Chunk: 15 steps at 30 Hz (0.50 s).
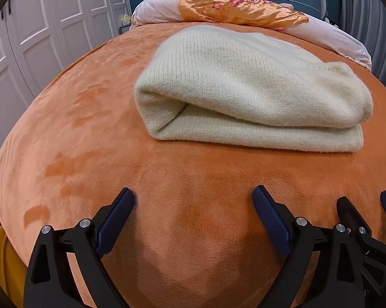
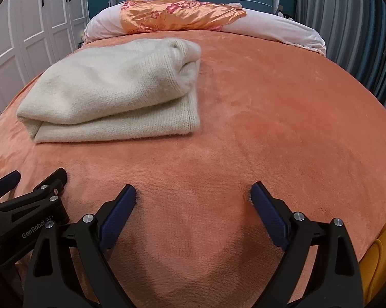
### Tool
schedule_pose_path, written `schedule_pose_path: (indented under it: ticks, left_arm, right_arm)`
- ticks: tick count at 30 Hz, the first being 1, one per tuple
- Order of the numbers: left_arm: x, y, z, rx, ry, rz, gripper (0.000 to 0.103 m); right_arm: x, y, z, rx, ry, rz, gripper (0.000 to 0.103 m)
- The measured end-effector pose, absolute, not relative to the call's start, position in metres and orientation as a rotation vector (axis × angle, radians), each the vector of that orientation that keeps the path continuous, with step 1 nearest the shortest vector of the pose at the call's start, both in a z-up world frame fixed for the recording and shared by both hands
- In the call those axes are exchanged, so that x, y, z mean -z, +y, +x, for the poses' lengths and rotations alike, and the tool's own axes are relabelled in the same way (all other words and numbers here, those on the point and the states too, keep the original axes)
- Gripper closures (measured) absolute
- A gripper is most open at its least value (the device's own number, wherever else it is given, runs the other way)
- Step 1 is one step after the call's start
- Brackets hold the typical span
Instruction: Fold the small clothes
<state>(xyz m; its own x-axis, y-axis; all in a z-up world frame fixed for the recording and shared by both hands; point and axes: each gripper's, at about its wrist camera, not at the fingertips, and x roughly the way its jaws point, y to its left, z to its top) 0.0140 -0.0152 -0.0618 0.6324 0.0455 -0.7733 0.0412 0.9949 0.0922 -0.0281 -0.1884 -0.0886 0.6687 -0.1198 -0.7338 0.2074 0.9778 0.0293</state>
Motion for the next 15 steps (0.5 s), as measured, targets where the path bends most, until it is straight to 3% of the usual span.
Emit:
schedule_pose_path:
  ticks: [15]
  left_arm:
    - [0.0617, -0.0121, 0.0176, 0.001, 0.911, 0.105, 0.011]
  right_arm:
    - [0.0891, -0.1846, -0.027, 0.19, 0.832, 0.113, 0.014]
